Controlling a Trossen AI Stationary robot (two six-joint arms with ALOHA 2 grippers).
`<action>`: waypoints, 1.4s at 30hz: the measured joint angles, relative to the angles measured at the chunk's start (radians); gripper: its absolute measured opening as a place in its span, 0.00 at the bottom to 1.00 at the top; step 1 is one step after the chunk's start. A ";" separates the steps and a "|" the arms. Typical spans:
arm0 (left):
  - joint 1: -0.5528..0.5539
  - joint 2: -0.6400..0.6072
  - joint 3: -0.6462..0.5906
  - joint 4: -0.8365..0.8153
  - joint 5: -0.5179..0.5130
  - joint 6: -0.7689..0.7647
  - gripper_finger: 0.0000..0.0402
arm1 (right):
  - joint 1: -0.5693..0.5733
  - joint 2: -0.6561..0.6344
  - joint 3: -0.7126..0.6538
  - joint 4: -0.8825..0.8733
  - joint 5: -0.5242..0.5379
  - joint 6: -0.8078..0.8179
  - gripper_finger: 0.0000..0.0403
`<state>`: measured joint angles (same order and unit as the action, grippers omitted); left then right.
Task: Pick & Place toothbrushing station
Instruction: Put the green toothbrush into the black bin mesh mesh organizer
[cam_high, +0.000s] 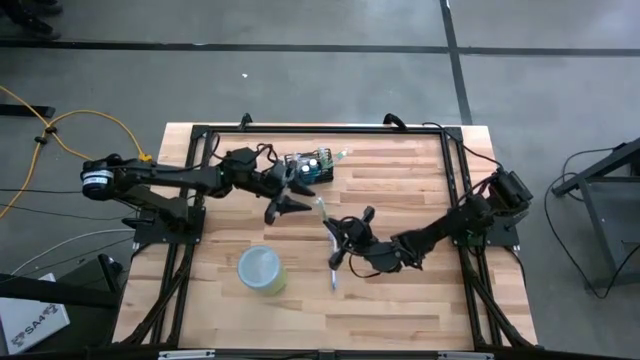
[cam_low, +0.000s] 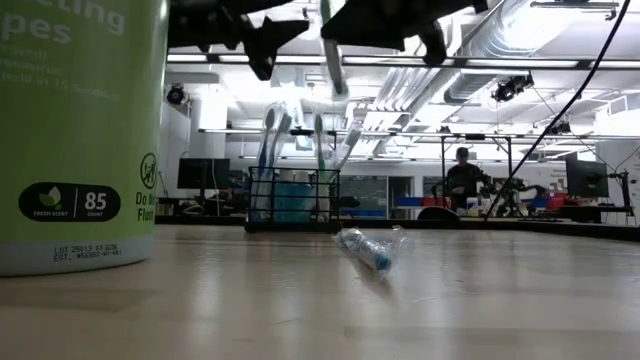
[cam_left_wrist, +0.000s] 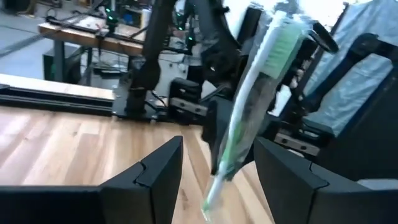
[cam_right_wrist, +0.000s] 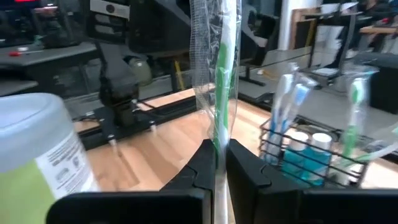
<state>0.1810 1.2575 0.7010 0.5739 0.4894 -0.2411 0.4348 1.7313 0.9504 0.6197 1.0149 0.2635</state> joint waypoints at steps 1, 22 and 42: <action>-0.008 0.000 0.000 -0.001 0.000 0.000 0.48 | -0.005 0.000 0.000 0.000 -0.022 0.001 0.03; -0.098 0.000 0.000 0.011 -0.023 0.008 0.48 | -0.032 0.000 0.000 -0.070 -0.216 0.157 0.03; -0.127 0.000 0.000 0.010 -0.042 0.009 0.48 | -0.031 0.000 0.000 -0.087 -0.309 0.197 0.03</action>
<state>0.0540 1.2575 0.7006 0.5844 0.4477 -0.2321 0.4038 1.7313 0.9504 0.5325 0.7064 0.4600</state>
